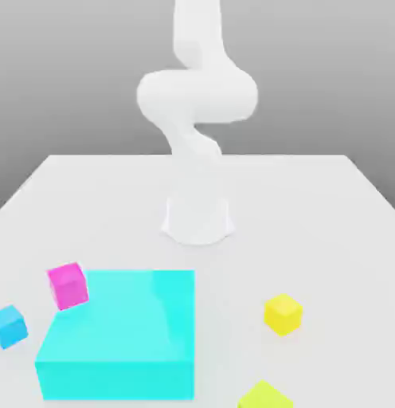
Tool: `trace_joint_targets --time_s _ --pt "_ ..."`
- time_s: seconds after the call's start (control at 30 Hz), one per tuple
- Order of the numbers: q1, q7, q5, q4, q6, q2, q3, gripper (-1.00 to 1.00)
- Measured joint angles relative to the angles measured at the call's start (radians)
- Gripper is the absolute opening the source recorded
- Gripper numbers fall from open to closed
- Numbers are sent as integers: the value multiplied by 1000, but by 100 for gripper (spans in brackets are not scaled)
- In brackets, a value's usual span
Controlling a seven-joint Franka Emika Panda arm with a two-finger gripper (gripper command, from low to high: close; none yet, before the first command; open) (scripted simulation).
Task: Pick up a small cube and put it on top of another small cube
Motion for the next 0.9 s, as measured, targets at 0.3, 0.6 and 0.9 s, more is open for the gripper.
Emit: trace_joint_targets --time_s 0.3,0.6,0.9 --pt "135 -99 49 -224 231 331 49 0" --pt "247 -140 16 -452 470 673 136 0" --pt "350 -44 -133 -450 723 996 24 -100"
